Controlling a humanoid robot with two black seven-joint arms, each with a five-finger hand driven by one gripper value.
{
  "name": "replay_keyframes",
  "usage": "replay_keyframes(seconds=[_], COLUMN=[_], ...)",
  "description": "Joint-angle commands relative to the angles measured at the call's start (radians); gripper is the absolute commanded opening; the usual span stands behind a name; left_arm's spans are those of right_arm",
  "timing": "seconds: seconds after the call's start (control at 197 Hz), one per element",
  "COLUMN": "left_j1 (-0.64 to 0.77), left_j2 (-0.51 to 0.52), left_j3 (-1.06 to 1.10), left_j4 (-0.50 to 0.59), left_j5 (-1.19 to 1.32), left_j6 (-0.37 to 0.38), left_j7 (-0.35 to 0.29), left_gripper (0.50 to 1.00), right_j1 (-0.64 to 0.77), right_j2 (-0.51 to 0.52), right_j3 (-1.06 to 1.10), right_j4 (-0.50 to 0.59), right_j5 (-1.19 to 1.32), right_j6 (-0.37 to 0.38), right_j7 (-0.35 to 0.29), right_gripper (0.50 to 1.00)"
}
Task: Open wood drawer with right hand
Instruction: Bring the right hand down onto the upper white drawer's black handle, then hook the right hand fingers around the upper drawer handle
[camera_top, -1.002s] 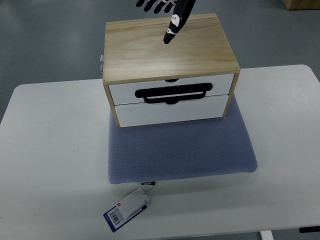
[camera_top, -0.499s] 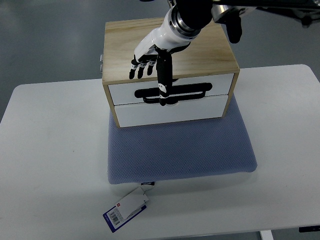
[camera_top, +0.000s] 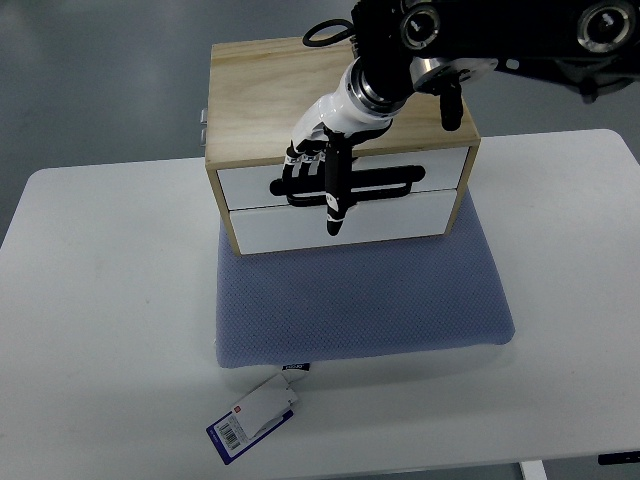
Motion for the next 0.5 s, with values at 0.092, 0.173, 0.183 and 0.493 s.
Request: replay_keyframes(seconds=[0.092, 0.173, 0.183, 0.493], left_j1=[0.0, 0.0, 0.0, 0.0], left_j2=[0.0, 0.0, 0.0, 0.0], left_j3=[0.0, 0.0, 0.0, 0.0], left_j4=[0.0, 0.002, 0.002, 0.002], left_j5=[0.0, 0.0, 0.0, 0.0], left_j6=[0.0, 0.0, 0.0, 0.0], left_j7=[0.0, 0.0, 0.0, 0.0], left_gripper=[1.0, 1.0, 1.0, 1.0], right_j1=[-0.025, -0.036, -0.036, -0.047], right_j2=[-0.004, -0.006, -0.006, -0.009], right_j3=[-0.012, -0.026, -0.026, -0.037], right_j4=[0.0, -0.002, -0.002, -0.005], right_j5=[0.0, -0.001, -0.001, -0.009], right_j6=[-0.026, -0.041, -0.041, -0.049], right_j7=[-0.004, -0.004, -0.004, -0.004], right_gripper=[0.944, 0.944, 0.944, 0.944])
